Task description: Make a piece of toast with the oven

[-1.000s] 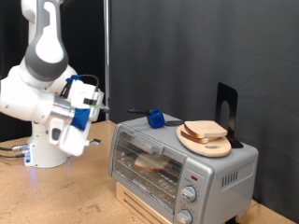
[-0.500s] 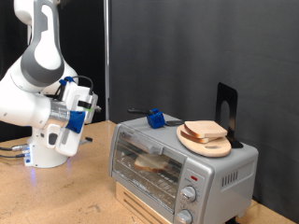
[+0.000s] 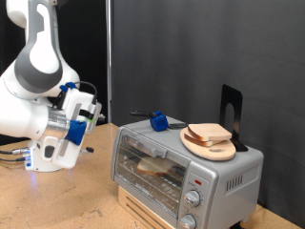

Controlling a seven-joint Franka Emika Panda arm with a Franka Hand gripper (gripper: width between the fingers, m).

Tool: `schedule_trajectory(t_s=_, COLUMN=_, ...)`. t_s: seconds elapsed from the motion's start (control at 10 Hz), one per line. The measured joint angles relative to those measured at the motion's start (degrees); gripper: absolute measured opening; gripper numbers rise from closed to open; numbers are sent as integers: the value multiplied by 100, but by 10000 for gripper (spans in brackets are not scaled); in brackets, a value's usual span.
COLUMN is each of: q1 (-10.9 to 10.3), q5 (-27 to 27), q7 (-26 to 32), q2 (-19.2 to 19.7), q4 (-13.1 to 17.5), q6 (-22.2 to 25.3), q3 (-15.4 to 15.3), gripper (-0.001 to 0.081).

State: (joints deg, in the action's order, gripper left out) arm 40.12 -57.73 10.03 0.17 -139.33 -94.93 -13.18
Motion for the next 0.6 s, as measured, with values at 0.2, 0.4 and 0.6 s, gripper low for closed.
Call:
schedule_trajectory(t_s=0.2, q1=-39, q5=-645, q7=337, q2=147, q4=68, q6=-1174, q3=-116, gripper=808)
schedule_trajectory(t_s=0.4, q1=-7, q5=-117, q7=80, q2=166, q4=128, q6=-435, q3=-78, gripper=808)
schedule_trajectory(t_s=0.6, q1=-11, q5=242, q7=-491, q2=393, q4=461, q6=77, q3=-91, gripper=808)
